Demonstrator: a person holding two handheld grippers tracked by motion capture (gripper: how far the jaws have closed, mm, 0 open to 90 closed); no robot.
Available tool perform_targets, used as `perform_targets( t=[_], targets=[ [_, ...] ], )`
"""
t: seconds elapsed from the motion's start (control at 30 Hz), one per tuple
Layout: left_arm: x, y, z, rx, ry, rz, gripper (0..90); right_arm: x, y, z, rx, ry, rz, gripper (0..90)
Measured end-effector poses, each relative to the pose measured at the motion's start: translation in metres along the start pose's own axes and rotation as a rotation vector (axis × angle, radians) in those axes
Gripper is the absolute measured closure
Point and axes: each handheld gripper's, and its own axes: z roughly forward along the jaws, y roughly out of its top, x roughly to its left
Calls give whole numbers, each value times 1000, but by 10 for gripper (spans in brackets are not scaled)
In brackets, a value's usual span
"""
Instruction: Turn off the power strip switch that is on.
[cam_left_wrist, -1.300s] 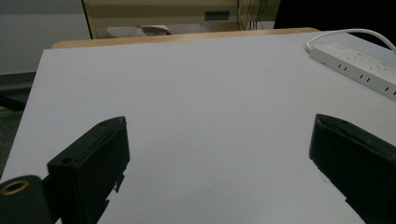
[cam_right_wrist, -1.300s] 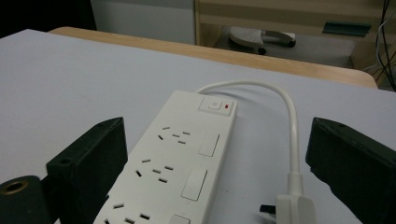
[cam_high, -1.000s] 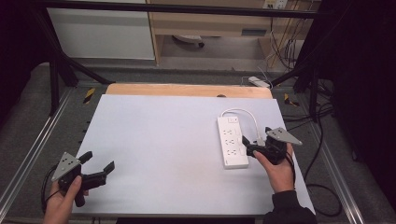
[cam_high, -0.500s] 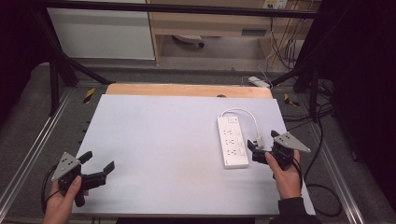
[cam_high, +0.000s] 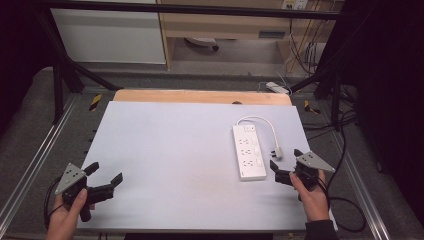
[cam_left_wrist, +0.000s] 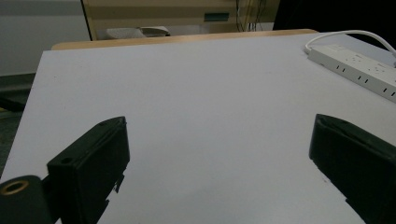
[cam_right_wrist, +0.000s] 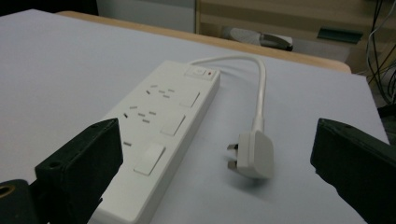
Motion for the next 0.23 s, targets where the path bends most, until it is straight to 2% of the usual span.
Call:
perform_targets(
  t=[0.03, 0.1, 0.23],
  targets=[
    [0, 0, 0, 0, 0, 0, 50, -2, -7, 0, 31, 5, 10, 28],
    [0, 0, 0, -1, -1, 1, 50, -4, -10, 1, 52, 4, 21, 28],
    [-1, 0, 1, 1, -1, 2, 50, -10, -19, 6, 120, -42, 37, 33]
  ],
)
